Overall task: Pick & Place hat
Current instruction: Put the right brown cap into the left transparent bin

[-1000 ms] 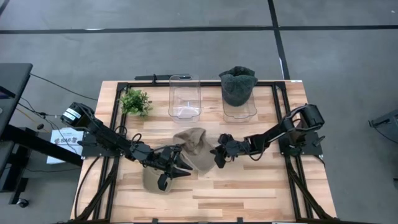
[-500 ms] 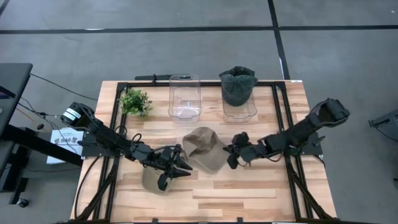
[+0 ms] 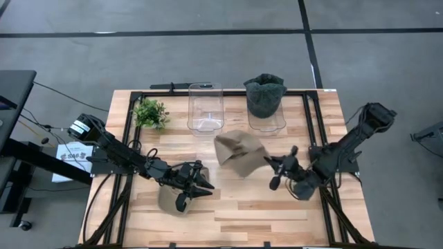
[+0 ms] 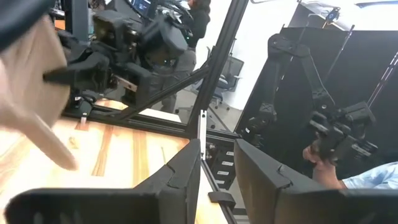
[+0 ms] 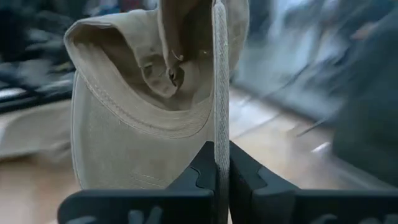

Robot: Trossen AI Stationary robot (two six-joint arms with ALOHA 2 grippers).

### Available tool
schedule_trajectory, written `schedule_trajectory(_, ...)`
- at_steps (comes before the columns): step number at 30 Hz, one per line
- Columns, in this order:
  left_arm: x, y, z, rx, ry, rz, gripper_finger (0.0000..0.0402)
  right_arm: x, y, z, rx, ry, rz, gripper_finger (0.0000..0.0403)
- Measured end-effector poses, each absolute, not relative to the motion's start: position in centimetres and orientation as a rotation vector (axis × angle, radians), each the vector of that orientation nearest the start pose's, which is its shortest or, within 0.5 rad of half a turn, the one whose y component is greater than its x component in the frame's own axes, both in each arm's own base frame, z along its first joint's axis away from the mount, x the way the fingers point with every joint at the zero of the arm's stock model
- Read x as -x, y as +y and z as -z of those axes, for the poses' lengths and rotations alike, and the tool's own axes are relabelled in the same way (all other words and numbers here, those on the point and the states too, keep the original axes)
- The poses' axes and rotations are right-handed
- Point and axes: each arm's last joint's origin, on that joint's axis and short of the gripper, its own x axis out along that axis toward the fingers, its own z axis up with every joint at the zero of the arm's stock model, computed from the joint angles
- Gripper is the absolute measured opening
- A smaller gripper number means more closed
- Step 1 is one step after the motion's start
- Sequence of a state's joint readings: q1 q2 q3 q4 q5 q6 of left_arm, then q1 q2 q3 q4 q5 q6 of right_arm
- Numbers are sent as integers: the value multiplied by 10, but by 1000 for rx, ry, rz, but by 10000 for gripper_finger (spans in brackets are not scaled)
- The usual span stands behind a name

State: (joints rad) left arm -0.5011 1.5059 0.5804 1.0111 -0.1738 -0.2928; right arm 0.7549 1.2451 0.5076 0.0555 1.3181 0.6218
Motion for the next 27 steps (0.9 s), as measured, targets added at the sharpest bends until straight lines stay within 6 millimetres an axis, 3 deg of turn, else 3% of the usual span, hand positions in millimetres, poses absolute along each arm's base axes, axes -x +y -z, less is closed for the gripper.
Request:
schedule_trajectory(3,-260,-137,-216,319,-33,334,95,-169,130,-178,95,71,744,2)
schedule_trajectory(7,-260,-137,-215,319,-33,329,95,-170,131,-169,76,90,719,1)
schedule_trajectory(15,-260,-137,-216,311,-35,327,95,-177,129,-174,-12,-5,809,1)
schedule_trajectory(21,-263,-136,-210,275,-31,242,95,-182,127,-172,-83,30,767,3)
schedule_trajectory(27,-279,-133,-205,258,-18,216,95,-177,136,-178,-47,-17,781,2)
